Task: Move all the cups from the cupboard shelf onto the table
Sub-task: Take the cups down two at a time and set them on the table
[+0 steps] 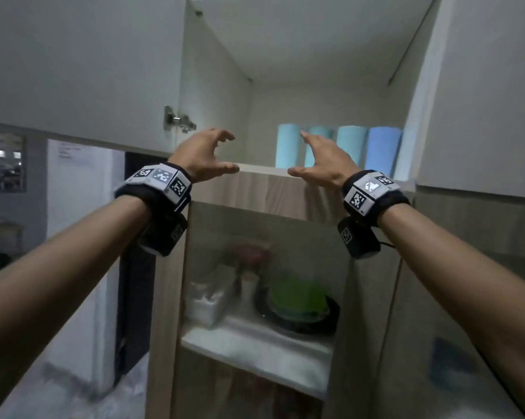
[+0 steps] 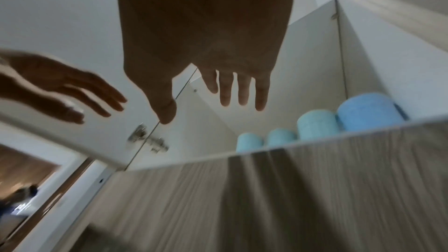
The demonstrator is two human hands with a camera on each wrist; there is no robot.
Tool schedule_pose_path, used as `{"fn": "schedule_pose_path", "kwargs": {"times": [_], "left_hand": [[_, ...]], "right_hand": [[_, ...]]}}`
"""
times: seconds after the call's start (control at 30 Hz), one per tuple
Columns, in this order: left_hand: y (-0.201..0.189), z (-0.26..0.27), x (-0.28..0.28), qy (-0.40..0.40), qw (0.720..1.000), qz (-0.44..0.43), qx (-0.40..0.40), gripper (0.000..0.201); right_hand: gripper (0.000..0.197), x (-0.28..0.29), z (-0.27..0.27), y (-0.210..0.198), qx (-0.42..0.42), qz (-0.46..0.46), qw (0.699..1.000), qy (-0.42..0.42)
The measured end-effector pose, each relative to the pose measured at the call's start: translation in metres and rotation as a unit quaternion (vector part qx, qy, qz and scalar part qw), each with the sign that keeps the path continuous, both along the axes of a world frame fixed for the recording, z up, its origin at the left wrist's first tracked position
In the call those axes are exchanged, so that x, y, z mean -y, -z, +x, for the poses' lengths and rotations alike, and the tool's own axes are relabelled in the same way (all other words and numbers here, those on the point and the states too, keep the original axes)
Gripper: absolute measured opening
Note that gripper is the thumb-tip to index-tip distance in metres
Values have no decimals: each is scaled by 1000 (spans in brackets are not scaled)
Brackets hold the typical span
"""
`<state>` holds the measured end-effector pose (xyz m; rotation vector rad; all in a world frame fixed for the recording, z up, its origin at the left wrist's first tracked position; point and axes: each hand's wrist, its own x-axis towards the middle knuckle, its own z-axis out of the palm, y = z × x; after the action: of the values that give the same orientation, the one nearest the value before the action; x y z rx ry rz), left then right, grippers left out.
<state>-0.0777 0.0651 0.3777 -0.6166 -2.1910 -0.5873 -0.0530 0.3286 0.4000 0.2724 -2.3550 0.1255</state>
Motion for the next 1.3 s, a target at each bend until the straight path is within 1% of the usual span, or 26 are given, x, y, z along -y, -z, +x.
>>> {"fn": "schedule_pose_path", "kwargs": {"times": [0.07, 0.13, 0.23, 0.33, 0.47, 0.6, 0.77, 0.83, 0.9, 0.93, 1.0, 1.03, 1.13, 1.2, 1.3], "left_hand": [[-27, -19, -18, -2, 999, -24, -26, 62], [-53, -39, -34, 1, 998, -45, -43, 61], [-88, -66, -57, 6, 997, -58, -53, 60], [-113, -89, -77, 21, 996, -72, -52, 60], [-131, -121, -101, 39, 993, -100, -52, 62], [-140, -156, -120, 42, 989, -137, -24, 70], [-140, -190, -144, 46, 983, -178, 23, 78], [-140, -198, -148, 36, 980, -194, 28, 74], [-144, -201, -149, 35, 978, -204, 23, 62], [-147, -201, -148, 38, 978, -206, 19, 54], [-151, -199, -146, 42, 979, -200, 9, 42], [-151, -198, -144, 44, 980, -196, 3, 41], [-147, -192, -139, 52, 983, -178, -14, 42], [-144, -184, -133, 56, 987, -151, -21, 42], [-143, -164, -118, 73, 991, -110, -30, 39]], "right_hand": [[92, -16, -11, -31, -16, -24, 999, 18], [93, -26, -21, -56, -23, -28, 999, 38], [92, -27, -35, -84, -14, 10, 997, 81], [91, -17, -53, -101, 5, 34, 991, 127], [90, -5, -83, -109, 23, 45, 985, 165], [94, -6, -114, -115, 46, 36, 975, 215], [94, -7, -139, -114, 89, 27, 962, 258], [96, -8, -148, -115, 120, 34, 955, 271], [95, -9, -152, -116, 141, 41, 949, 278], [91, -9, -153, -117, 138, 47, 949, 279], [81, -9, -153, -119, 112, 64, 954, 272], [77, -9, -152, -119, 104, 68, 957, 263], [72, -10, -148, -117, 101, 64, 964, 238], [71, -11, -143, -116, 92, 52, 971, 216], [69, -13, -131, -117, 65, 17, 985, 160]]}}
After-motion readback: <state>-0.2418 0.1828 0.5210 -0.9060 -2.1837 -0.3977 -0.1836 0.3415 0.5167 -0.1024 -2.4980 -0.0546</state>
